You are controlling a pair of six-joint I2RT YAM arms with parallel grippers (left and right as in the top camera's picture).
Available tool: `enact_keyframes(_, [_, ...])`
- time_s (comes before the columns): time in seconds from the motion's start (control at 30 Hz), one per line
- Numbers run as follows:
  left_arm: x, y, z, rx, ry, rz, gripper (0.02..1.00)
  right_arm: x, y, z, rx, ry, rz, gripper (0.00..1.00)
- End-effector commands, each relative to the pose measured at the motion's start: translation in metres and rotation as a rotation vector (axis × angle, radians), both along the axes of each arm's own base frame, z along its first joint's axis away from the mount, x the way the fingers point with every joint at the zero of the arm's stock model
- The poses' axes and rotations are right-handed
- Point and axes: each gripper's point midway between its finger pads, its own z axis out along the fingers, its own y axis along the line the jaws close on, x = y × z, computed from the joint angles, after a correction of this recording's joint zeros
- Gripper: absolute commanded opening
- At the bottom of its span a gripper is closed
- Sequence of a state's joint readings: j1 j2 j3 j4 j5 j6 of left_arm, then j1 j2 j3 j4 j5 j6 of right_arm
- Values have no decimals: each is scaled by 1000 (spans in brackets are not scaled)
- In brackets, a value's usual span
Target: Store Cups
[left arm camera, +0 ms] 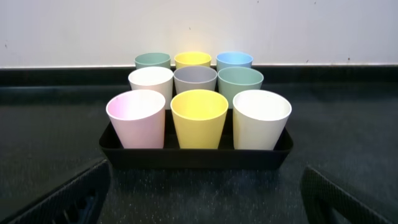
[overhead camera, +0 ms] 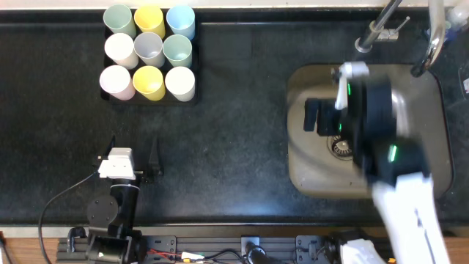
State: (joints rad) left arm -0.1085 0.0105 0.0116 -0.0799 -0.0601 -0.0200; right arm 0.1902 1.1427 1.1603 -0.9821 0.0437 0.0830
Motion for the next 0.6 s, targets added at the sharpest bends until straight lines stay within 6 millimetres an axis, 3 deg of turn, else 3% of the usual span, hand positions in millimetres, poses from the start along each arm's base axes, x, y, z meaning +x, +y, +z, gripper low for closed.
enact_keyframes(0.03, [0, 1, 0, -5, -5, 3, 998, 8, -35, 18, -73, -583, -132, 998])
enact_keyframes(0.17, [0, 1, 0, -5, -5, 3, 998, 0, -48, 35, -87, -905, -195, 998])
enact_keyframes(0.4, [0, 1, 0, -5, -5, 3, 996, -12, -50, -27, -101, -854, -188, 996])
enact_keyframes(0.6, [0, 1, 0, -5, -5, 3, 998, -16, -51, -53, -114, -802, -180, 998])
